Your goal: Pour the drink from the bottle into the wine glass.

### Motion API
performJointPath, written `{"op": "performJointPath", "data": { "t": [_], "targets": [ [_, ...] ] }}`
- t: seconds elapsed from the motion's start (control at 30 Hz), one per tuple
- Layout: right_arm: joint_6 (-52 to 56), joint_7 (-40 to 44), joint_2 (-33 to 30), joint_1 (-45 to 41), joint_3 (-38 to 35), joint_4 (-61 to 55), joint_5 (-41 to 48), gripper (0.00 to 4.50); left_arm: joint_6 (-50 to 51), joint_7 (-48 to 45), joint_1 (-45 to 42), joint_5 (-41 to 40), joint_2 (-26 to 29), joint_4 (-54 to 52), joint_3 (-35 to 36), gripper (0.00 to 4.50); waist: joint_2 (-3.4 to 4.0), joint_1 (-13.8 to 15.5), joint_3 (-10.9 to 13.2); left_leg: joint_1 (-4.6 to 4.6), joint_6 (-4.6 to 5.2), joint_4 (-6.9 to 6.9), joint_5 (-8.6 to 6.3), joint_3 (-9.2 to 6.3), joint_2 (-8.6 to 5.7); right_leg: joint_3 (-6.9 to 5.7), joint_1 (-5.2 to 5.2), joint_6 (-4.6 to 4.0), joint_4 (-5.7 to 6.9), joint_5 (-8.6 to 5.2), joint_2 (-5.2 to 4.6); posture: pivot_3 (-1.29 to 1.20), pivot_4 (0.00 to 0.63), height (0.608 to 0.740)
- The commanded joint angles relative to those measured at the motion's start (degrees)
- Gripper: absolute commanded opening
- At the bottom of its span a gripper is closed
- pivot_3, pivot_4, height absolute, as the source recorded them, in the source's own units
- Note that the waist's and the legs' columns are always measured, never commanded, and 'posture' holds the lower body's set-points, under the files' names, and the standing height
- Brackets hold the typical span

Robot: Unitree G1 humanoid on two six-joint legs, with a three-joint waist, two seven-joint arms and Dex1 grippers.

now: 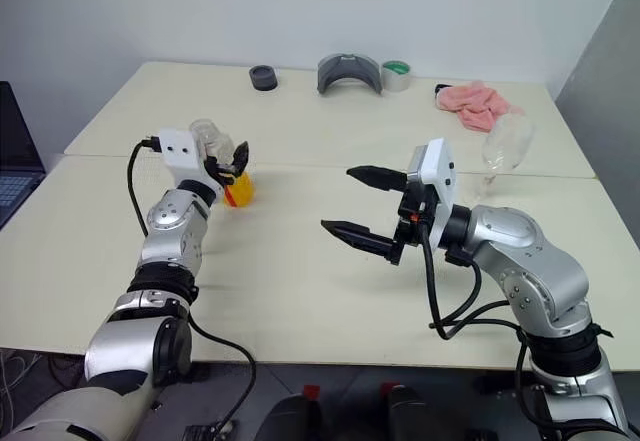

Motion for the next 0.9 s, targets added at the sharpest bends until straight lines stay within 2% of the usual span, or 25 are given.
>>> {"op": "performJointPath", "data": {
  "t": [0.03, 0.23, 0.53, 0.9],
  "targets": [
    [-0.16, -0.74, 0.32, -0.24, -0.80, -2.11, 0.27, 4.50, 0.77, -0.33, 0.97, -1.04, 0.11, -4.25, 0.82, 4.47, 0.00, 0.01, 0.00, 0.00, 0.00, 0.00, 0.00, 0.00, 0.00, -0.01, 0.00, 0.00, 0.00, 0.00, 0.00, 0.00, 0.150, 0.740],
    [0.88, -2.02, 0.68, -0.70, -0.72, -2.75, 0.53, 4.50, 4.85, -0.30, 5.26, -1.56, -0.57, -10.74, 0.81, 4.47, 0.00, 0.01, -0.01, 0.00, 0.00, 0.00, 0.00, -0.01, 0.03, 0.01, 0.01, 0.00, 0.01, 0.00, -0.01, 0.00, 0.150, 0.740],
    [3.37, -4.88, 0.52, 0.38, -1.52, -4.78, 0.54, 4.50, 15.10, 0.18, 14.87, -3.35, -1.70, -26.72, 0.42, 4.47, 0.01, -0.03, -0.01, 0.02, 0.00, 0.00, 0.00, -0.02, 0.09, 0.03, 0.00, 0.00, 0.05, 0.00, -0.03, 0.00, 0.150, 0.740],
    [1.43, -6.34, -1.43, 9.32, -3.01, -7.11, -1.80, 4.50, 29.39, 2.74, 27.44, -5.66, -3.25, -50.44, 0.92, 4.47, -0.07, 0.01, -0.07, 0.03, 0.00, 0.00, 0.00, -0.03, 0.12, 0.06, 0.02, 0.00, 0.06, 0.00, -0.08, 0.00, 0.150, 0.740]
  ]
}}
